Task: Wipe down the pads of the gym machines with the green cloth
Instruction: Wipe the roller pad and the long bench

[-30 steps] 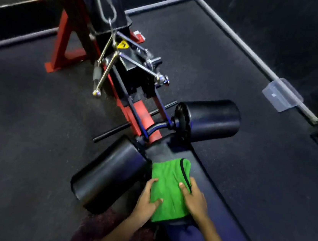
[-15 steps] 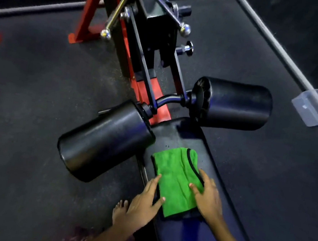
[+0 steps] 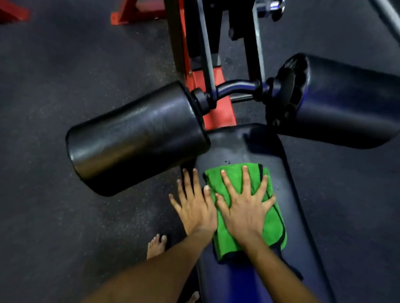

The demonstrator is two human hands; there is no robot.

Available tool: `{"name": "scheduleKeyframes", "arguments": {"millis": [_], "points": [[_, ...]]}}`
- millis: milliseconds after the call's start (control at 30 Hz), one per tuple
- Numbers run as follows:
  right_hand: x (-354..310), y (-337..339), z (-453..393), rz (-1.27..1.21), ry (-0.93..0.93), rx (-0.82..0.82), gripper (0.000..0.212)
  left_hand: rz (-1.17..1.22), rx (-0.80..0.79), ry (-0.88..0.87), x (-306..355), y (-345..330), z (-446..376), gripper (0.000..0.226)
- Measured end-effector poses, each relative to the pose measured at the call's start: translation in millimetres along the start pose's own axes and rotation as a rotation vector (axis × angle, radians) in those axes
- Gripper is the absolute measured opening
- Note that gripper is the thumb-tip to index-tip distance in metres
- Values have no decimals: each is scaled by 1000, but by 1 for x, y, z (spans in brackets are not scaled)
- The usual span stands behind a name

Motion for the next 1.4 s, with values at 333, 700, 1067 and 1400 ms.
{"name": "scheduleKeyframes", "arguments": {"millis": [333, 700, 1067, 1400], "points": [[14, 12, -63, -67, -83, -30, 58, -69, 37, -176, -2, -6, 0, 77], [41, 11, -99, 11, 94, -6, 53, -50, 31, -154, 0, -5, 1, 69], [44, 3, -121, -32, 229, -38, 59, -66, 42, -157, -1, -5, 1, 70], [43, 6, -54, 52, 377, 110, 69, -50, 41, -149, 0, -5, 1, 67]]}}
Point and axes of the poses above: each hand's wrist, its own z-axis away from the middle knuckle, its own y-axis out of the back of the hand, x = y × z, the point moved 2 cm from there along -z, towards the middle knuckle, and after that the axes turned 7 degrees about x, right-handed, at the moved point
